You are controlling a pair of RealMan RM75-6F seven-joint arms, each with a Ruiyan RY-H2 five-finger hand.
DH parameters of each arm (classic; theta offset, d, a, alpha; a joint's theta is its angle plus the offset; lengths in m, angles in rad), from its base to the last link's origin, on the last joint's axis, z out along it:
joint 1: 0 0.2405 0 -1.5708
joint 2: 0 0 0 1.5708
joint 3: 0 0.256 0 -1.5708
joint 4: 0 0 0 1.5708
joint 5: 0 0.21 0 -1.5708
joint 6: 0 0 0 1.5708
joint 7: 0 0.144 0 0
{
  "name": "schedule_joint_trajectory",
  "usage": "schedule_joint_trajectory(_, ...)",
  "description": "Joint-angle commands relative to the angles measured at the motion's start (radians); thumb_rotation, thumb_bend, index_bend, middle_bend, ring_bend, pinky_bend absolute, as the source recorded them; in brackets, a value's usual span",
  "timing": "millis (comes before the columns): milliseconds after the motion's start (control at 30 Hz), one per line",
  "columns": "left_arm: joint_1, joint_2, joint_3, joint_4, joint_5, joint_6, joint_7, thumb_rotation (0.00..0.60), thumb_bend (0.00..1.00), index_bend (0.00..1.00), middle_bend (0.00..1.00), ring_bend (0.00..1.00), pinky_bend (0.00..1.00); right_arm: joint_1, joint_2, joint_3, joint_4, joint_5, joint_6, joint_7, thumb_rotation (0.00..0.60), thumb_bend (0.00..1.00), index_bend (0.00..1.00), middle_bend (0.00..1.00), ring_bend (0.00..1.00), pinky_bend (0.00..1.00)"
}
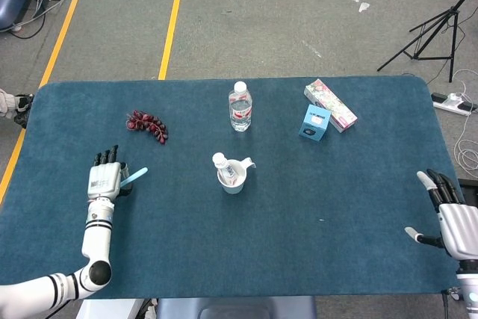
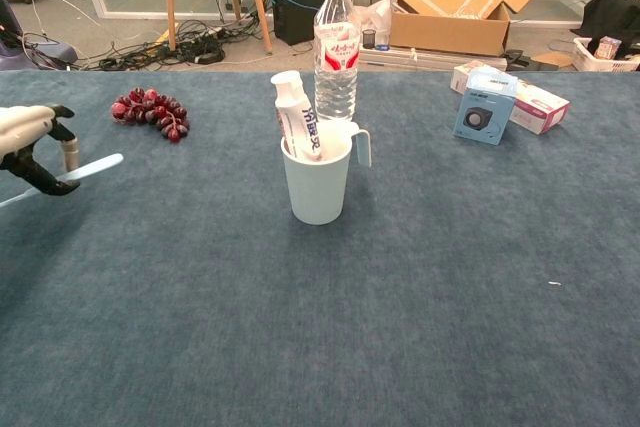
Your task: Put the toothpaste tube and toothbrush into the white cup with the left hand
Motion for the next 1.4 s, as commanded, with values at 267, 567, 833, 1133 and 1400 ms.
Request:
schedule_joint_trajectory(267,0.016,0.129,-0.074,-0.227,0.076,0.076,-0.057,0.600,0.41,0.67,0.00,0.00,0.00,0.003,-0.003,0.000,0.002,0.005,-0.007,-0.005,0.600,0.00,0.09,0.07,0.00,0.42)
schedule_joint_trajectory(567,-0.050,0.211,-0.193,-0.384,0.041,0.045,-0.083,0.600,0.41,0.68,0.00,0.00,0.00,0.004,-0.004,0.000,0.001,0.006,-0.008,-0.008,0.600,0.00,0.09,0.07,0.00,0.42)
schedule_joint_trajectory(833,-0.129,0.228,-0.301,-0.420,-0.050,-0.013,-0.160,0.600,0.43,0.69,0.00,0.00,0.00,0.002,0.001,0.000,0.000,0.003,-0.004,0.003,0.600,0.00,0.09,0.07,0.00,0.42)
schedule_joint_trajectory(1133,-0.185,0.213,-0.353,-0.442,-0.092,-0.052,-0.272,0.600,0.43,0.70,0.00,0.00,0.00,-0.003,0.006,0.000,-0.002,-0.005,0.008,0.011,0.600,0.00,0.09,0.07,0.00,0.42)
schedule_joint_trajectory(1400,-0.216,0.202,-0.425,-0.464,-0.148,-0.145,-0.456,0.600,0.44,0.71,0.00,0.00,0.00,-0.004,0.009,-0.001,-0.002,-0.009,0.009,0.019,0.600,0.00,0.09,0.07,0.00,0.42)
